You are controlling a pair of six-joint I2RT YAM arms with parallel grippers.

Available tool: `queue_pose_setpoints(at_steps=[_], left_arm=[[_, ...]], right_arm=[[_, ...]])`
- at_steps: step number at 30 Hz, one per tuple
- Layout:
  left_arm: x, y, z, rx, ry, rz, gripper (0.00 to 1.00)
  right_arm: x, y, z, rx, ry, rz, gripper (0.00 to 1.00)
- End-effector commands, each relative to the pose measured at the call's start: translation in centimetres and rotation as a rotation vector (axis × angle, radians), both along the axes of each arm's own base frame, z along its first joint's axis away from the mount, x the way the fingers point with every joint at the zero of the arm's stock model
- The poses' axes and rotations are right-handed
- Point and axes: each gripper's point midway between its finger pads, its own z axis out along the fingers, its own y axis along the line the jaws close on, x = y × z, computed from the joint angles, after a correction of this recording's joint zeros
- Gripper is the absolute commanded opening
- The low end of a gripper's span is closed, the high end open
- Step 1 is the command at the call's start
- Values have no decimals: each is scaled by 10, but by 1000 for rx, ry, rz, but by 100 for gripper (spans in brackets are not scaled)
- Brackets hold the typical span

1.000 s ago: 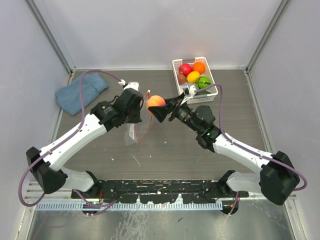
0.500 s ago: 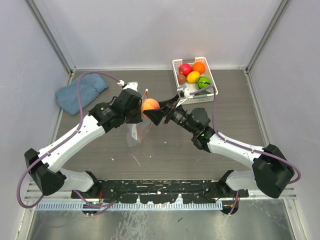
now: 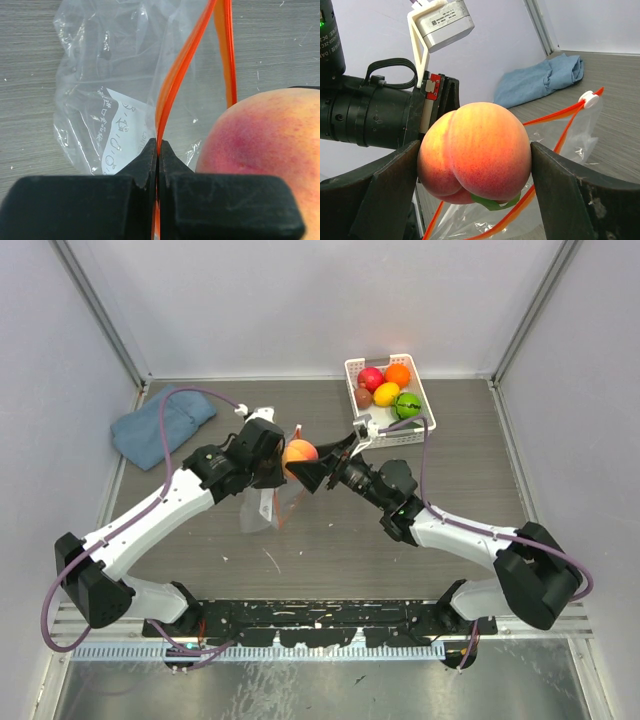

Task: Place the food in the zip-top bag and seal the zipper
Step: Place the fake fruit in the zipper food storage bag.

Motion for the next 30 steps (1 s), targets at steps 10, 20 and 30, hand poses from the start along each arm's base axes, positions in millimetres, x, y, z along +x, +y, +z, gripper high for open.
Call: queue_pose_setpoints(at_steps=[10,20,30], left_arm=[[-4,-17,37,-148,-80,-45,0],[-16,-32,50,-220,-71,-133,0],[-24,-76,37,-283,7,-251,0]], right_arm=[[10,1,-49,-111,5,-53,55],[10,0,-72,-212,-49,-51,54],[-12,15,-78,-227,-182,89,57]])
